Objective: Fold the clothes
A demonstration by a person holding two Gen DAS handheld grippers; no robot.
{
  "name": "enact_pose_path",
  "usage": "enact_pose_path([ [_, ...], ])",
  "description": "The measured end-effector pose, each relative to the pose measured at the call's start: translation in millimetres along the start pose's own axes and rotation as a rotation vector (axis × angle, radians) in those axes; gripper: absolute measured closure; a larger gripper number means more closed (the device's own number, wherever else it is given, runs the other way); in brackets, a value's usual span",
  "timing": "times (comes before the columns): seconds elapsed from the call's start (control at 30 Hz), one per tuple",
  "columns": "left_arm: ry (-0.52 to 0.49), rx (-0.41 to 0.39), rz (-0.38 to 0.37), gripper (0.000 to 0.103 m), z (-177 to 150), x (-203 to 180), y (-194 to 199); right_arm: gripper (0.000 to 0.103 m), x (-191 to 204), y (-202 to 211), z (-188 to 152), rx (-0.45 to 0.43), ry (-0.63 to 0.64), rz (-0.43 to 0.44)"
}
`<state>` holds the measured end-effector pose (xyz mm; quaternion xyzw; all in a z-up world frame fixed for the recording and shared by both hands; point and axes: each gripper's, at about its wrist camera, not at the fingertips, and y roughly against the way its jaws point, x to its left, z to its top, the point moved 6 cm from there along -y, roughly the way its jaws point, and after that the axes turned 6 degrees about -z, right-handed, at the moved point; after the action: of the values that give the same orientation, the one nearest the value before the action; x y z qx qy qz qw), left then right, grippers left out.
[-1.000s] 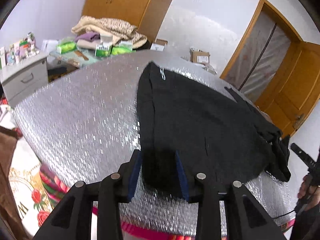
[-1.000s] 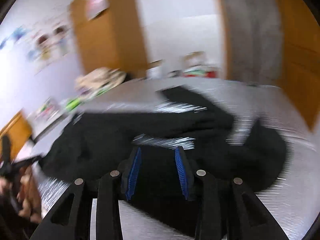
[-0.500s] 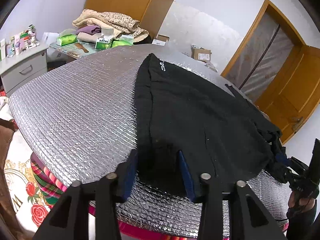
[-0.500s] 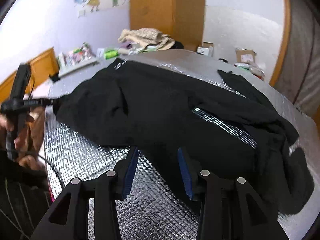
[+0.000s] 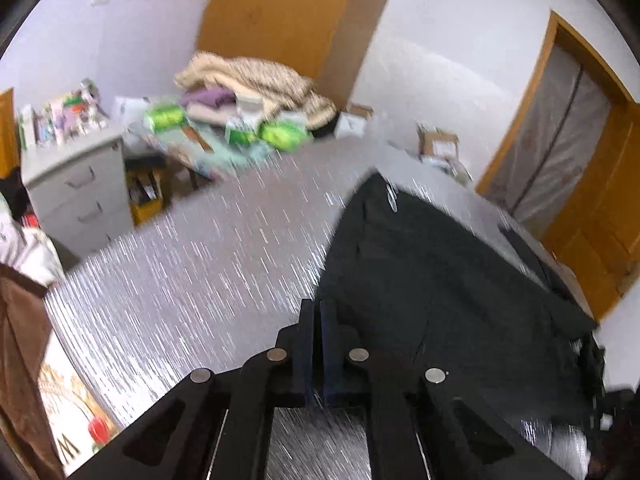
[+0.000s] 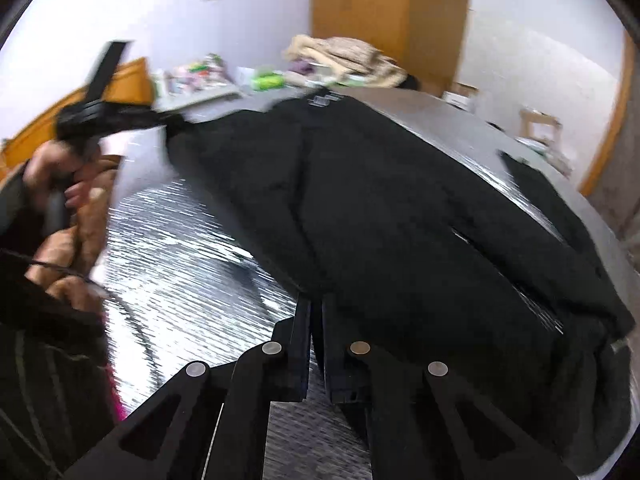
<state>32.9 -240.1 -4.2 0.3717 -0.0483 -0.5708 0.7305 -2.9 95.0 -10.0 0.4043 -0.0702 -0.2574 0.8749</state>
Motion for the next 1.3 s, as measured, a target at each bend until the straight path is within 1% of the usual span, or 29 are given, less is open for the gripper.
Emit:
enact_pose_path([
  [0.03,0.013,-0.001,0.013,0.101,7,7,-3,0.097,9,-1,2,0.005,0.021,0.039],
  [0.1,0.045,0.021,0.038,0.101,15,23,-12,0.096,15,-4,6,0.011,0.04,0.069],
  [0.13,0.054,0.042,0.046,0.101,17,31,-18,0.091,17,-5,8,0.012,0.046,0.078],
  [0.17,0.06,0.057,0.05,0.101,17,37,-21,0.09,18,-6,10,0.012,0.052,0.087],
  [0.23,0.068,0.066,0.042,0.1,14,42,-19,0.083,22,-7,14,0.014,0.064,0.105],
  [0.3,0.073,0.067,0.041,0.1,10,46,-15,0.078,5,-1,26,-0.03,-0.01,0.09],
  [0.43,0.135,0.032,0.06,0.1,3,59,2,0.076,-36,2,54,-0.096,-0.158,0.04],
  [0.5,0.174,0.009,0.04,0.1,-1,60,14,0.076,-48,1,67,-0.113,-0.198,0.033],
  [0.57,0.199,-0.012,0.002,0.096,-3,56,24,0.076,-55,-2,82,-0.133,-0.229,0.046],
  [0.63,0.212,-0.025,-0.044,0.086,-7,47,30,0.076,-61,-4,99,-0.171,-0.248,0.063],
  [0.7,0.224,-0.013,-0.074,0.08,-11,42,27,0.076,-66,-9,118,-0.218,-0.263,0.084],
  [0.73,0.231,-0.006,-0.087,0.078,-12,40,24,0.076,-68,-13,126,-0.228,-0.264,0.094],
  [0.87,0.287,0.036,-0.115,0.077,-20,35,12,0.076,-73,-37,152,-0.215,-0.246,0.122],
  [0.93,0.308,0.036,-0.121,0.075,-22,34,9,0.076,-77,-47,163,-0.204,-0.233,0.12],
  [1.03,0.343,0.03,-0.13,0.075,-23,34,6,0.076,-84,-69,179,-0.188,-0.18,0.099],
  [1.13,0.377,0.024,-0.135,0.071,-23,35,5,0.076,-97,-100,188,-0.11,-0.139,0.07],
  [1.3,0.407,0.014,-0.13,0.065,-23,33,1,0.076,-114,-154,201,0.005,-0.153,0.1],
])
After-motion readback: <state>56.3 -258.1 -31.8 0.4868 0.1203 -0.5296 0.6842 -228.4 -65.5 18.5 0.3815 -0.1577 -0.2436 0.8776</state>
